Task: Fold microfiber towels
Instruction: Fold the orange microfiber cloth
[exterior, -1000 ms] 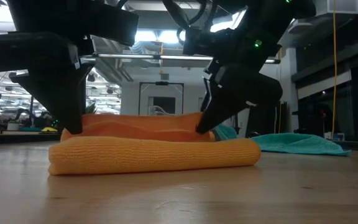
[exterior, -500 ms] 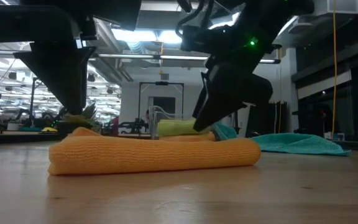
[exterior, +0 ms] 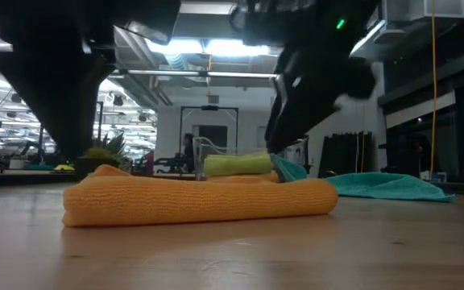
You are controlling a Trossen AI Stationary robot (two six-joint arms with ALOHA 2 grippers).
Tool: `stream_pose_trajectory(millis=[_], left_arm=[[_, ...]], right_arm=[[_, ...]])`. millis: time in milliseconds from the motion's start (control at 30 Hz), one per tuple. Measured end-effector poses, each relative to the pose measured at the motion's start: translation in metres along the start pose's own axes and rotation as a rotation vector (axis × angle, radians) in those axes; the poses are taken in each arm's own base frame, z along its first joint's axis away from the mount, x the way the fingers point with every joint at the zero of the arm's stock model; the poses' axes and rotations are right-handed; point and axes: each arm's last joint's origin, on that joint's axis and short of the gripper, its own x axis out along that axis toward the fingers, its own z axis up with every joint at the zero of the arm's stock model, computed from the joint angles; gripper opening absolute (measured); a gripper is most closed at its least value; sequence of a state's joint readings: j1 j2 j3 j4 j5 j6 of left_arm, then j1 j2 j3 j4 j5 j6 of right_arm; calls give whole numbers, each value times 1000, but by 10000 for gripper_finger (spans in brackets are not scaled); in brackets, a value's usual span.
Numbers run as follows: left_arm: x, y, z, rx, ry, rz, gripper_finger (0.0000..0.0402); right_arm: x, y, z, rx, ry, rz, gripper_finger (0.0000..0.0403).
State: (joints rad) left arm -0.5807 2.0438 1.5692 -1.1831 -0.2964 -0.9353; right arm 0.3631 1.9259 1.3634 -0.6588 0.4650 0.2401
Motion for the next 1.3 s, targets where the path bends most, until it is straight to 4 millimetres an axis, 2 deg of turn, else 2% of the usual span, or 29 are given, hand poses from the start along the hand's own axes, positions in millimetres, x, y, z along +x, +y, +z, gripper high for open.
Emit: stream_pose_trajectory(millis=[200, 333, 467, 700, 833, 967, 1167, 1300], left_arm=[[-3, -6, -5, 17, -28, -6, 118], [-3, -6, -4, 12, -41, -1, 118], [-3, -7, -6, 15, -42, -2, 118], [-5, -10, -10, 26, -51, -6, 118], [-5, -11, -10, 24, -54, -9, 118], [-5, -11, -10, 23, -56, -10, 118], [-5, -11, -10, 21, -58, -12, 118], [-5, -11, -10, 22, -58, -12, 118]], right_arm=[[-14, 19, -5, 26, 7, 109, 261], [-14, 31, -6, 86, -16, 134, 261], [-10, 41, -8, 164, -51, 174, 261], [13, 52, -22, 242, -33, 237, 261], [25, 41, -30, 214, -3, 191, 261], [35, 21, -27, 148, 9, 126, 261], [55, -22, -15, 43, -27, 28, 261], [66, -50, -9, 62, -37, -8, 261]])
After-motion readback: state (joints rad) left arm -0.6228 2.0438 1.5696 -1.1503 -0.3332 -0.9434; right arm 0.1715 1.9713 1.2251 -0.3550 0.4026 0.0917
